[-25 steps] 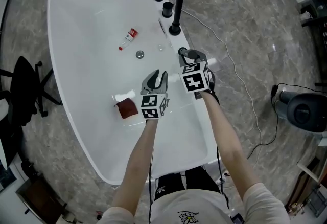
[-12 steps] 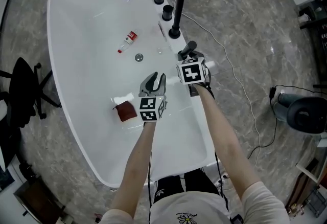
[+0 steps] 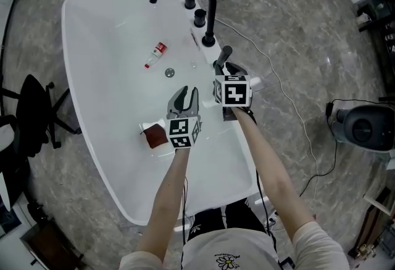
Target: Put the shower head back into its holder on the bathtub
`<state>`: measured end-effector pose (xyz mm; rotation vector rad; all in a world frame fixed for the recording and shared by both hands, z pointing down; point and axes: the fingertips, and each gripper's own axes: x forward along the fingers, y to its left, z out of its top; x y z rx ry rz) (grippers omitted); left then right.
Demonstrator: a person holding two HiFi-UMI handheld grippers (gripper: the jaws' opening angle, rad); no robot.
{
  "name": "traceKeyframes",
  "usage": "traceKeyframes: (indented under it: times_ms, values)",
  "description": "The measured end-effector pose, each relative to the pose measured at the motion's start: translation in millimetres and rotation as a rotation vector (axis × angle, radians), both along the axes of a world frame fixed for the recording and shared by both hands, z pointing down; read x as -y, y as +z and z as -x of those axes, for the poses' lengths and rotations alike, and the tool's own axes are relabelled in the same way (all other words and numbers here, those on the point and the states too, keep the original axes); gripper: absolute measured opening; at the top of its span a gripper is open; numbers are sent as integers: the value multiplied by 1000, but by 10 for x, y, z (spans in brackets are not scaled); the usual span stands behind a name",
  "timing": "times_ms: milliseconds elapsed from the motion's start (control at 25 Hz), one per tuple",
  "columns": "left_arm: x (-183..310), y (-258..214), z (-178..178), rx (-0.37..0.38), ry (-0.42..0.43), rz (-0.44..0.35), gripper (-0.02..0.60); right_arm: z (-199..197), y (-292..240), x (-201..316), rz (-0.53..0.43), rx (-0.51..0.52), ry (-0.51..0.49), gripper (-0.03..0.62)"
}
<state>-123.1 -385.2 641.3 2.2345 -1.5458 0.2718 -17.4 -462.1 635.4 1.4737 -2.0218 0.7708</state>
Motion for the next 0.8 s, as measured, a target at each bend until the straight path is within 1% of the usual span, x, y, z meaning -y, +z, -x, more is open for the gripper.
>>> traceKeyframes:
  times_ms: [40, 80, 160, 240, 360, 480, 520, 600, 680, 760, 800]
  values:
    - [-16, -97, -3, 12, 4, -18, 106, -20, -109, -71, -10, 13, 16, 109]
    - [-36, -206, -15, 16, 8, -35, 106, -53, -221, -149, -19, 26, 37, 84]
    - [-105, -470, -50, 6, 0, -75, 107, -126, -465, -344, -35, 60, 71, 8]
    - [-237, -802, -62, -8, -37, -118, 107, -195, -780, -588, -63, 100, 92, 2]
    - [-492, -1424, 4, -7, -137, -206, 89, -355, -1401, -962, -147, 166, 150, 2]
    - [-834, -2104, 12, -59, -219, -311, 86, -530, -2049, -1377, -240, 242, 179, 2]
    - [-976, -2301, 13, -69, -236, -333, 84, -555, -2248, -1536, -271, 262, 173, 2]
    - [-1283, -2622, 25, -73, -265, -348, 76, -529, -2604, -1889, -326, 279, 129, 2]
    - [-1631, -2863, 7, -87, -274, -358, 55, -425, -2844, -2303, -371, 240, 55, 2]
    - [-1925, -3000, -53, -95, -245, -375, 42, -297, -2977, -2668, -425, 175, -4, 2]
    - [-2030, -3016, -90, -86, -220, -375, 31, -234, -3014, -2803, -450, 152, -23, 2]
